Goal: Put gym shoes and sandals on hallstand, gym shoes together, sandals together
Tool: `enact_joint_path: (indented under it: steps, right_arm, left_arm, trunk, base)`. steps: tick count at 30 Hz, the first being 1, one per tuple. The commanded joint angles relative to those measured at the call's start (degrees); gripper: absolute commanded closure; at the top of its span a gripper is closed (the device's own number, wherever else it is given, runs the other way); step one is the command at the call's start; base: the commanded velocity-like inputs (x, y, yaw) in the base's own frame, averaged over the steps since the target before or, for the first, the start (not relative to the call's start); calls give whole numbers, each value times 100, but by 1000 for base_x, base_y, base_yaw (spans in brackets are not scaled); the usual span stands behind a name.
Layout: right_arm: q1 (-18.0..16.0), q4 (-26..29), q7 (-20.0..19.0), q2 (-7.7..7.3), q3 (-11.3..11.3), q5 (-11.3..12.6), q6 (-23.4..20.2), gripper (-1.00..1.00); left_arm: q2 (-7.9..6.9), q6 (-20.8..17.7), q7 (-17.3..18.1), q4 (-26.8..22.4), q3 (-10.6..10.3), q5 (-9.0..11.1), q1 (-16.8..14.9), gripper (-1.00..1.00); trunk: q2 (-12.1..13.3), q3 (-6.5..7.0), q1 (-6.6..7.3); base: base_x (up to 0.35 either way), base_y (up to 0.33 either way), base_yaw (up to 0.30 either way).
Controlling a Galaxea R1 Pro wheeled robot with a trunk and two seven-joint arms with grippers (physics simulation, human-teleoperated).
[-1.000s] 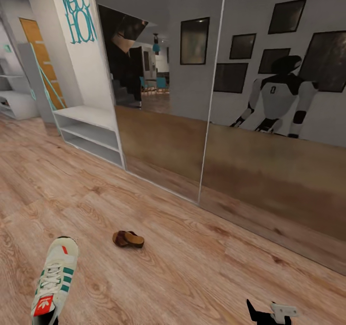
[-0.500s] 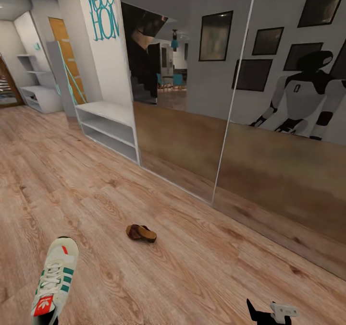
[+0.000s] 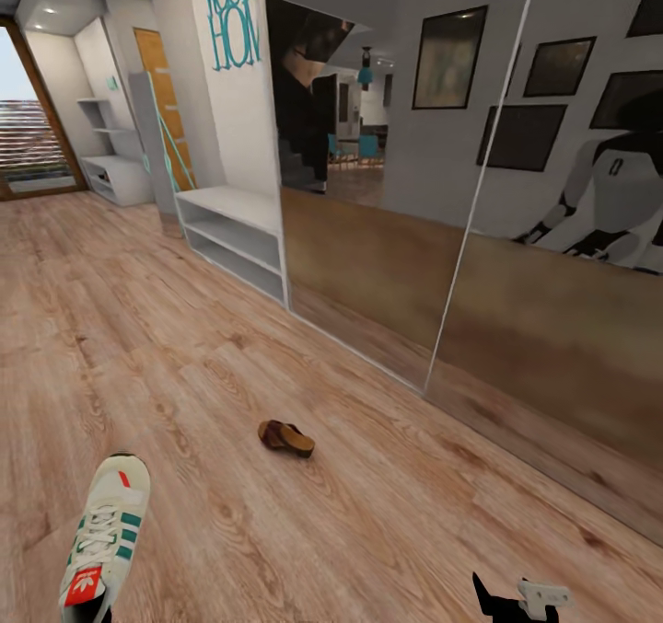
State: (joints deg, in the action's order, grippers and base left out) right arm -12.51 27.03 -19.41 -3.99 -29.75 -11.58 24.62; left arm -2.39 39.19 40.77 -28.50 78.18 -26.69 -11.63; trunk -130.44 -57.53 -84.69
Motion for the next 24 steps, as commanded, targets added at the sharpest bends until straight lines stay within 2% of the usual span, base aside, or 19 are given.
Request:
enact_joint_path:
  steps: [1,19,24]
  right_arm:
    - [-6,-5,-37,4,-49,-54,25,-100]
    - [-6,-4,-37,4,-49,-54,25,-100]
    - [-6,-5,-37,4,-49,-54,25,-100]
  left_arm:
    - [2,9,53,-6,49,-24,-9,100]
    - [1,5,53,-6,49,-21,-13,100]
    - [2,1,53,-6,49,-21,-10,100]
  trunk:
    - [-2,-12,1]
    - [-2,-139,1]
    - [-2,-174,1]
  base:
    - [0,-242,191]
    - [0,-266,190]
    - [160,-212,190]
